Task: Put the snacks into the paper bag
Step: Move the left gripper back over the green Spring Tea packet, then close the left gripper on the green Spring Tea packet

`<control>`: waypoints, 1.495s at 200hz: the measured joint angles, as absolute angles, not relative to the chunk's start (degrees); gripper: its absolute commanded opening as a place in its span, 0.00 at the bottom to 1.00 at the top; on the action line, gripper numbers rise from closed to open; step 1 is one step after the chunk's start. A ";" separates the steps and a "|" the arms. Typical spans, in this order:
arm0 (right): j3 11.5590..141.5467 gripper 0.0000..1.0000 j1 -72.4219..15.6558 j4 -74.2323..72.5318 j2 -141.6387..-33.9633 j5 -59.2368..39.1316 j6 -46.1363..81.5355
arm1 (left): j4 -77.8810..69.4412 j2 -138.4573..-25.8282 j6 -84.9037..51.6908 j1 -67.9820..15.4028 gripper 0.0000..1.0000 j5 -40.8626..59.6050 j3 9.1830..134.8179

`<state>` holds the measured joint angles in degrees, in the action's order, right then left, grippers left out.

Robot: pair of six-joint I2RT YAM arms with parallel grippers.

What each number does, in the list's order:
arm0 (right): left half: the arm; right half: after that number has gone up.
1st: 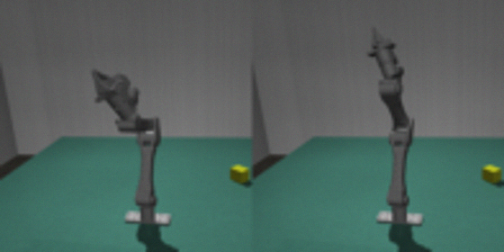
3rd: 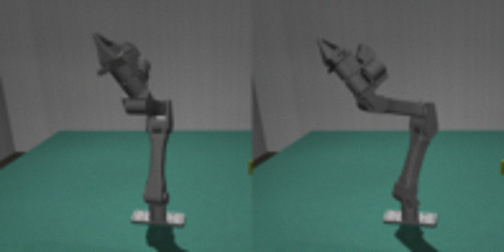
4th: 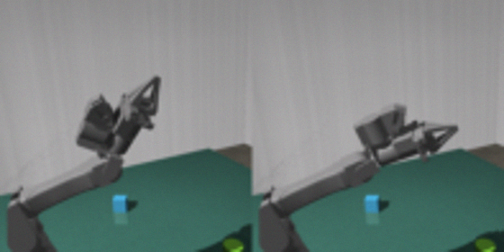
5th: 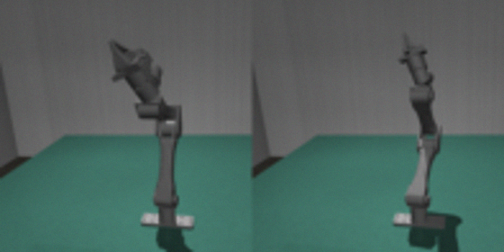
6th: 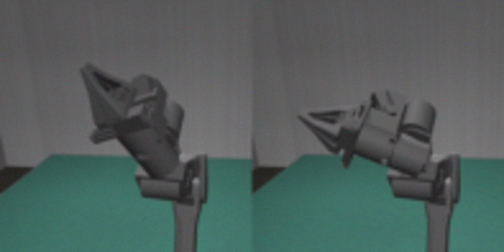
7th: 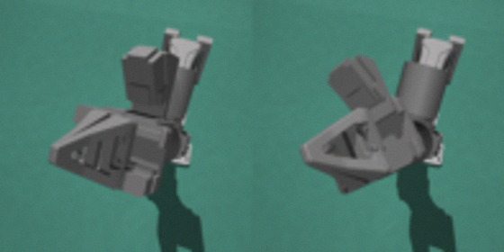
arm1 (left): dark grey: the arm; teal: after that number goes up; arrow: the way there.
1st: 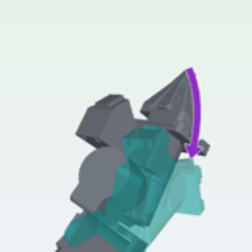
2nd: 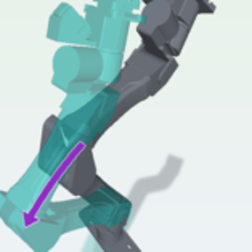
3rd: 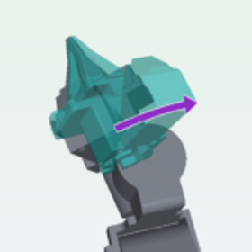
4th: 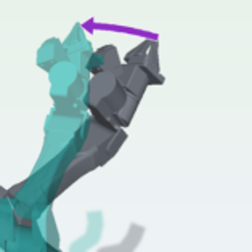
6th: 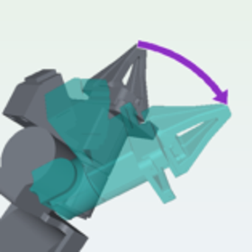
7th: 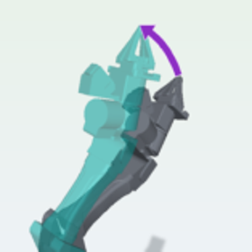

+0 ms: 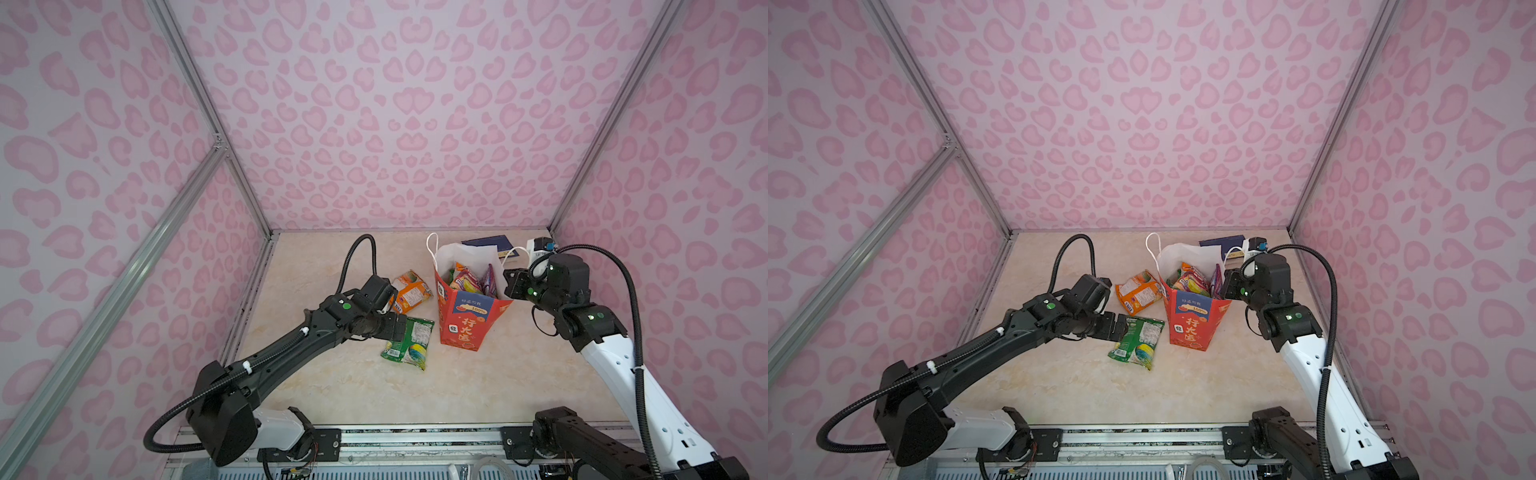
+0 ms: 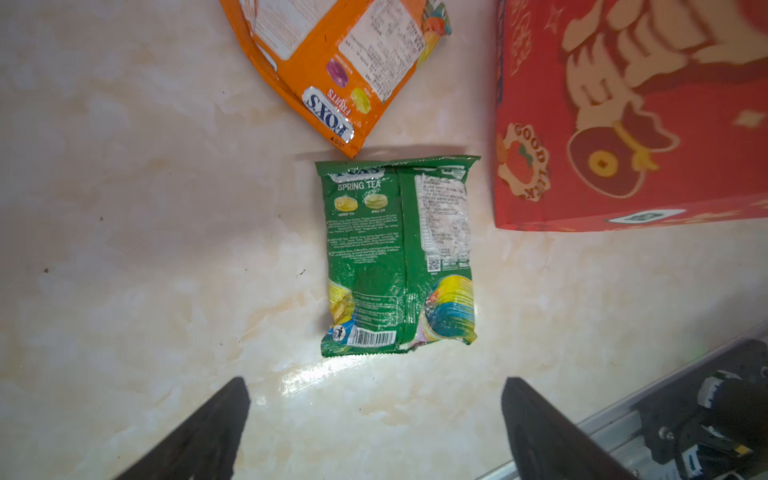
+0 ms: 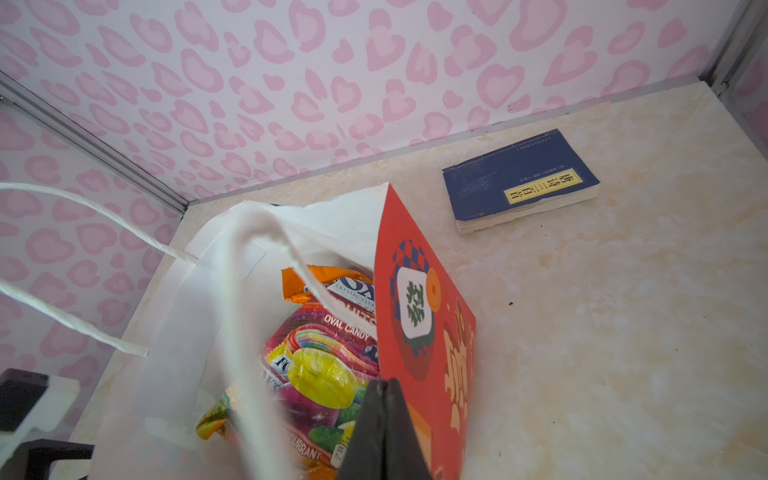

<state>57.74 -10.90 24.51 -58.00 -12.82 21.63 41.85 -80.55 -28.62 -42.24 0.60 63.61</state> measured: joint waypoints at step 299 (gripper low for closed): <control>57.74 0.00 -11.14 24.32 -58.22 -12.19 21.26 | 37.89 -108.29 -32.23 -52.12 0.60 -5.08 70.91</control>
